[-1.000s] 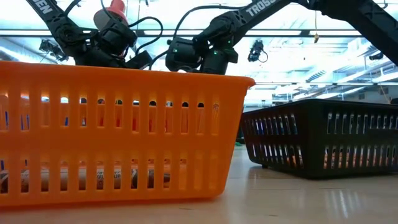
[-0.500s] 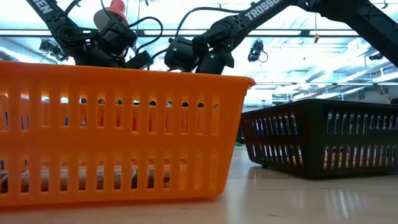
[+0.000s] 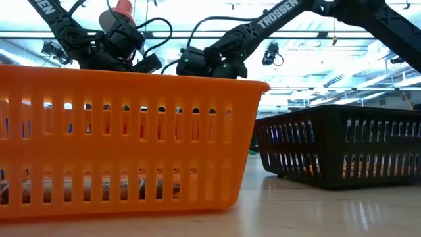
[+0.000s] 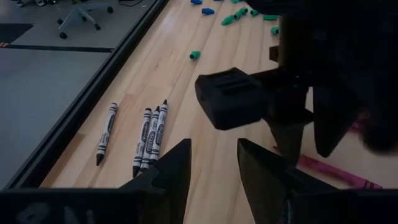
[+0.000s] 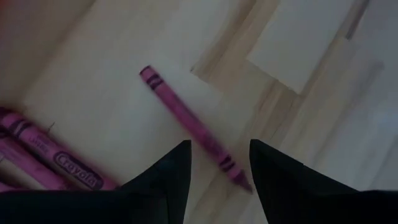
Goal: Sort crayons
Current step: Put the violet crayon into the red bin
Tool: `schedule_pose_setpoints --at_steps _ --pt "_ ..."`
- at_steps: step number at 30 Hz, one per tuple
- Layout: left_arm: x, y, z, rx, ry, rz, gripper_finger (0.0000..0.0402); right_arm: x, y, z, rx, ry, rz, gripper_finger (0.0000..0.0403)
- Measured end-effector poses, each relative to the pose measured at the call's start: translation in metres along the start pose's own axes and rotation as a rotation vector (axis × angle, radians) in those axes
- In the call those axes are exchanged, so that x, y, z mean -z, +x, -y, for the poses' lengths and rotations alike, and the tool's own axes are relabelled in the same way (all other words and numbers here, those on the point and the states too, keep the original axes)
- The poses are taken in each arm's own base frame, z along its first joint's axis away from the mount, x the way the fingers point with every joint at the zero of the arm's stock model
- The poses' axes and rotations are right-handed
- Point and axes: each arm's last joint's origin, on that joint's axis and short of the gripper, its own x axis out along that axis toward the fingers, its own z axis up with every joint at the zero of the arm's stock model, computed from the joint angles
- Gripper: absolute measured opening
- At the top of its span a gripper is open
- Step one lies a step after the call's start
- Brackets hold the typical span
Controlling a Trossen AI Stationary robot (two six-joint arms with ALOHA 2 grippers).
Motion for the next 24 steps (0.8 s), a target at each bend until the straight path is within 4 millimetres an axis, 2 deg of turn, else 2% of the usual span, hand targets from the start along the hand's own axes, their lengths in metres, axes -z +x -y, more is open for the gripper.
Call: schedule_pose_setpoints --at_steps 10,16,20,24 --pt "0.000 0.000 0.000 0.001 0.000 -0.004 0.0141 0.017 0.008 -0.003 -0.034 0.043 0.011 0.0153" --pt "0.000 0.000 0.000 0.001 0.000 -0.004 0.0141 0.017 0.009 -0.003 -0.042 0.120 0.029 0.0137" --pt "0.000 0.000 0.000 0.001 0.000 -0.004 0.0141 0.017 0.010 -0.004 -0.036 0.157 0.023 0.0115" --pt "0.000 0.000 0.000 0.001 0.000 -0.004 0.0141 0.017 0.010 -0.004 -0.035 0.196 0.019 0.0074"
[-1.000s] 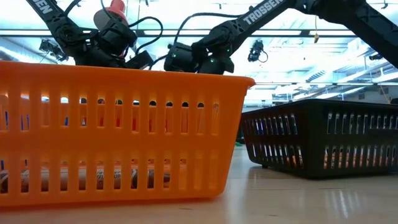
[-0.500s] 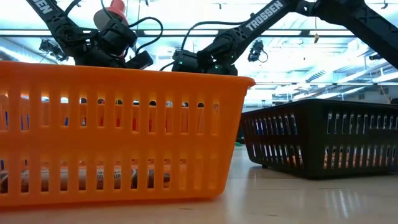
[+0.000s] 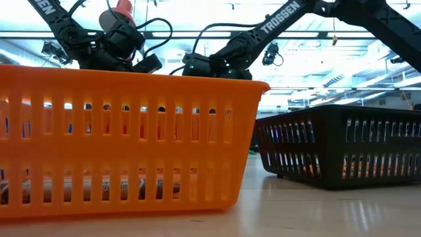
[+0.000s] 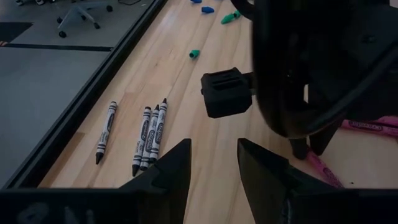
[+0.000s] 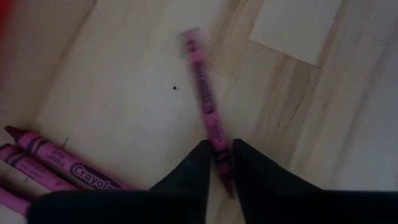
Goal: Sort crayons
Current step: Put the violet crayon into the red bin
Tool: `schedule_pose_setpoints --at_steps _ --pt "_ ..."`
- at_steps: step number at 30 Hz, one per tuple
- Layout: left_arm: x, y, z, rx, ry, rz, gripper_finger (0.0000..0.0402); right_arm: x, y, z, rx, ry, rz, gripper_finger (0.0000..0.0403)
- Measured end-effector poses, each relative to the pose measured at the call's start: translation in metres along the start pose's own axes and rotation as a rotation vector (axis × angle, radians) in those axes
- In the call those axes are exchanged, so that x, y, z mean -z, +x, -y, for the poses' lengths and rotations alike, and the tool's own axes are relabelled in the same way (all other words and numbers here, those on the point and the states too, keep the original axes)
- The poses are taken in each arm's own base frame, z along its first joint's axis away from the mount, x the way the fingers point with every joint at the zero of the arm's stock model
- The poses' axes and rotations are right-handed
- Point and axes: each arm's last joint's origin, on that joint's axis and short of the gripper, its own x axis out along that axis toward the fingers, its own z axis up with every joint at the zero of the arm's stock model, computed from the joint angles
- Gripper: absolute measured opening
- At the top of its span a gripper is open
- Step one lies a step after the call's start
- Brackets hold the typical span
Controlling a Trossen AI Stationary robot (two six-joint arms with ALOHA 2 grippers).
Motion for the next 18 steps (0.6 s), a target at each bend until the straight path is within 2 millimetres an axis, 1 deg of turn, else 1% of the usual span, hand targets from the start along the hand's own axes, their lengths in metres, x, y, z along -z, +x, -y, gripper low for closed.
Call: schedule_pose_setpoints --at_steps 3,6,9,13,18 --pt "0.000 0.000 0.000 0.000 0.000 0.000 0.0141 0.000 0.000 0.000 -0.001 0.018 -0.001 0.0037" --pt "0.001 0.000 0.000 0.002 -0.001 -0.006 0.0141 0.000 0.000 0.000 0.000 0.023 0.002 0.0014" --pt "0.003 0.000 0.001 0.008 -0.001 -0.032 0.0141 -0.001 -0.001 0.000 0.003 0.035 0.004 0.0012" --pt "0.007 0.000 0.002 0.017 0.021 -0.069 0.0141 -0.003 -0.006 -0.001 0.012 0.070 0.006 0.0031" --pt "0.008 0.000 0.002 0.021 0.022 -0.085 0.0141 -0.010 -0.022 -0.006 0.020 0.086 0.025 0.0035"
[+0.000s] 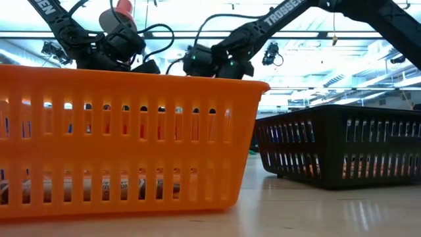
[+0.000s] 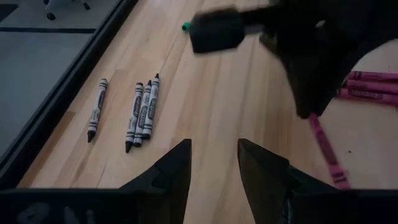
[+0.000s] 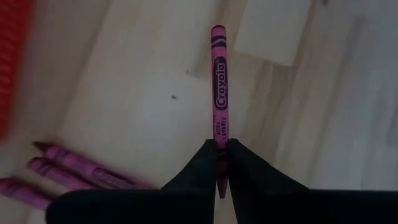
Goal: Sort crayons
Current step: Put the violet crayon into the red bin
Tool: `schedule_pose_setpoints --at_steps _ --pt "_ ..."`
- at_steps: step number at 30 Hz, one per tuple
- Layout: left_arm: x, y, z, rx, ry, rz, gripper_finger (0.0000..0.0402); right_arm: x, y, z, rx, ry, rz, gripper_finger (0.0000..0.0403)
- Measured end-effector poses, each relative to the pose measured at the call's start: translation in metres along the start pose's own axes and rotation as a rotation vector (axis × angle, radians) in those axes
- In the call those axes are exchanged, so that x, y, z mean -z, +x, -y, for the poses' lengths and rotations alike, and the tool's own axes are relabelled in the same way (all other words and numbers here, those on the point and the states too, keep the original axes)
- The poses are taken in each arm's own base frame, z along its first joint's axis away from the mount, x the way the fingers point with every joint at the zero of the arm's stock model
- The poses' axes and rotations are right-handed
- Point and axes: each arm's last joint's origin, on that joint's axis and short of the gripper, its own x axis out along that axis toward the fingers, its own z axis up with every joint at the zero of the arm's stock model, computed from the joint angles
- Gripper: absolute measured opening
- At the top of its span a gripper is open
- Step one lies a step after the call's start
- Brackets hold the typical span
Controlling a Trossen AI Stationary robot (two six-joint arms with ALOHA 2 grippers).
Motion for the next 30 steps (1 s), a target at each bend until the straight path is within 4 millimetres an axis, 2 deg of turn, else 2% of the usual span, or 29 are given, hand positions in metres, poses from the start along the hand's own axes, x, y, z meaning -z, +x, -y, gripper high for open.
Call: schedule_pose_setpoints --at_steps 5,9,12,17,25,30 --pt "0.002 0.000 0.000 0.005 0.000 -0.019 0.0141 -0.013 -0.016 -0.015 -0.027 -0.005 0.042 0.0035" --pt "0.002 0.000 0.000 0.005 0.000 -0.019 0.0141 -0.026 -0.035 -0.032 -0.156 0.011 0.130 0.0036" --pt "0.002 0.000 0.000 0.005 -0.001 -0.019 0.0141 -0.033 -0.040 -0.045 -0.278 0.043 0.173 0.0036" --pt "0.002 0.000 0.000 0.004 -0.013 -0.017 0.0141 -0.040 -0.035 -0.069 -0.431 0.080 0.201 0.0036" --pt "0.002 0.000 0.000 0.004 -0.042 -0.017 0.0141 -0.044 -0.015 -0.112 -0.335 0.102 0.136 0.0037" --pt "0.002 0.000 0.001 0.004 -0.059 -0.017 0.0141 -0.045 -0.012 -0.122 -0.346 0.129 0.133 0.0037"
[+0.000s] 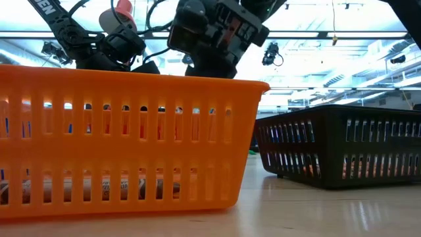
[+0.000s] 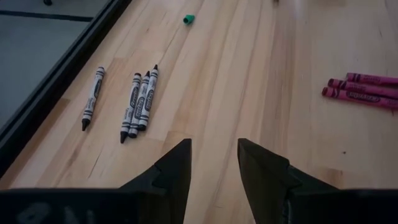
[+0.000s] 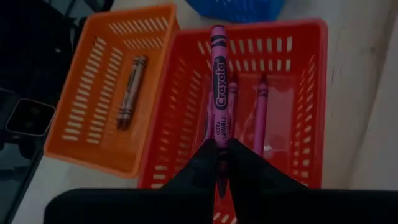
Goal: Sort crayons
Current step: Put the violet crayon into the red bin
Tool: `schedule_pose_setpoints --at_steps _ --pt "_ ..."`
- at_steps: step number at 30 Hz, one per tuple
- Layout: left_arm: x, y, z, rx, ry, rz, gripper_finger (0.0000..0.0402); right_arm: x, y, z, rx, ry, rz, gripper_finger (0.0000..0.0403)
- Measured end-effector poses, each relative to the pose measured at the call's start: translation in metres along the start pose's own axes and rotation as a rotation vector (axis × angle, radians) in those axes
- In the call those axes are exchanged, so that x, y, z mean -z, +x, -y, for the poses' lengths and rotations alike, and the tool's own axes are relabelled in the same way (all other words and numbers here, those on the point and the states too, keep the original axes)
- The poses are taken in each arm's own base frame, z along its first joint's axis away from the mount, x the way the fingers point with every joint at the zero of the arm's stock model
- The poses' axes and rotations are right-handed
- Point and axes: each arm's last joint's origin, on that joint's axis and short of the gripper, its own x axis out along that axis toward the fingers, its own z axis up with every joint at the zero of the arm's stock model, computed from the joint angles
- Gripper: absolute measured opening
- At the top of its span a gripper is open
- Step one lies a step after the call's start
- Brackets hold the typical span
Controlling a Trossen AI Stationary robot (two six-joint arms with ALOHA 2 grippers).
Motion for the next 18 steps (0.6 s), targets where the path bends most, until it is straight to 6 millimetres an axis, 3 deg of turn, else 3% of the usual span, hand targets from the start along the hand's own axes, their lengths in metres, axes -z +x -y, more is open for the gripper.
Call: schedule_pose_setpoints --at_steps 7,11,18 --pt "0.000 0.000 0.000 0.000 -0.005 0.000 0.0141 0.016 0.010 0.010 -0.067 0.034 0.061 0.0037" --pt "0.000 0.000 0.000 0.000 -0.004 0.001 0.0141 0.020 0.010 0.017 -0.012 0.060 0.051 0.0041" --pt "0.000 0.000 0.000 0.000 -0.003 0.001 0.0141 0.026 0.009 0.023 0.044 0.079 0.031 0.0088"
